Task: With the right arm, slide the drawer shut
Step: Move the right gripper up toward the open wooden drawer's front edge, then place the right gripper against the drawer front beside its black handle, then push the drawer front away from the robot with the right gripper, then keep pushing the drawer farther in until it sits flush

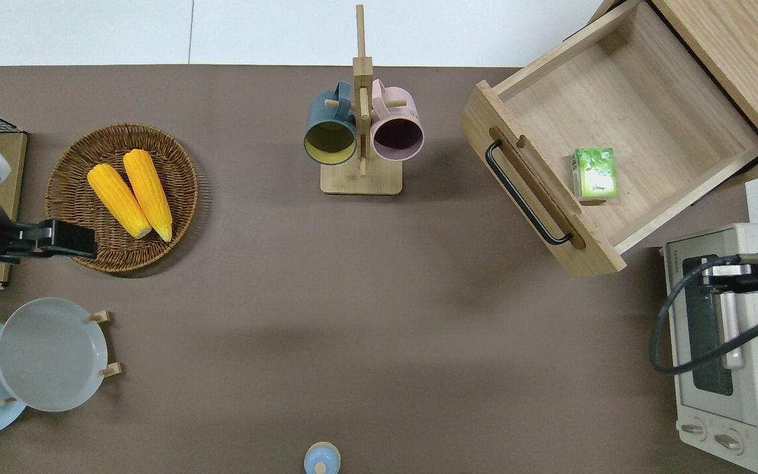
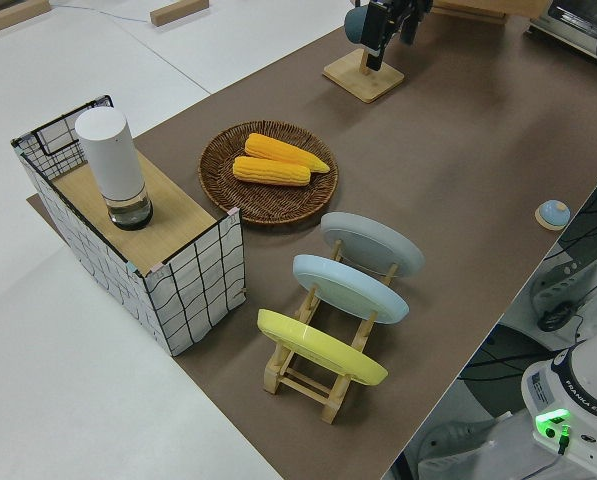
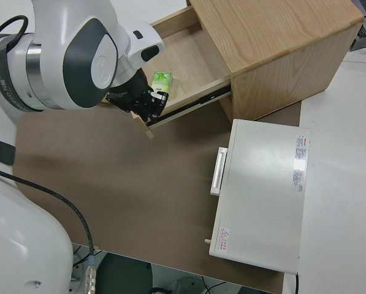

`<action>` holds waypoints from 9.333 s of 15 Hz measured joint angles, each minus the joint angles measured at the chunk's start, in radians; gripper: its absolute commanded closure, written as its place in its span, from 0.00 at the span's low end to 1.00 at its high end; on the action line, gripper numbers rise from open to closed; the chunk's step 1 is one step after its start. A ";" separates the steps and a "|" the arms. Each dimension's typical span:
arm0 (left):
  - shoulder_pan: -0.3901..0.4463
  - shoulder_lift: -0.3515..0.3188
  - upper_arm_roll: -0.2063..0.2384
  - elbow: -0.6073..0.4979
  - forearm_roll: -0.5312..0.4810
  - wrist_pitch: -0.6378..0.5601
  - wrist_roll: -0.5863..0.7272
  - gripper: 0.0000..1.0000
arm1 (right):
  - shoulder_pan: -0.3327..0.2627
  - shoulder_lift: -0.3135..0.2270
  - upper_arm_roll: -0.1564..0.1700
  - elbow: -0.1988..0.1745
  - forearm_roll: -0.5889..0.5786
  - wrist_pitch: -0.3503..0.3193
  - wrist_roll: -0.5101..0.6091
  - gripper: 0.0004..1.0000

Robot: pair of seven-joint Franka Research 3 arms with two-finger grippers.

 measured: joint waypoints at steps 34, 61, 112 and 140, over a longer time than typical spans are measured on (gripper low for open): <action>0.000 0.000 0.000 0.000 0.000 0.000 0.000 0.00 | 0.219 0.213 0.040 0.008 0.098 0.219 0.804 1.00; 0.000 0.000 0.000 0.000 0.000 0.000 0.000 0.00 | 0.187 0.349 0.093 0.066 0.098 0.337 0.986 1.00; 0.000 0.000 0.000 0.000 0.000 0.000 0.000 0.00 | -0.059 0.388 -0.008 0.088 0.057 0.422 0.752 1.00; 0.000 0.000 0.000 0.000 0.000 0.000 0.000 0.00 | -0.060 0.380 0.025 0.129 0.120 0.349 0.698 1.00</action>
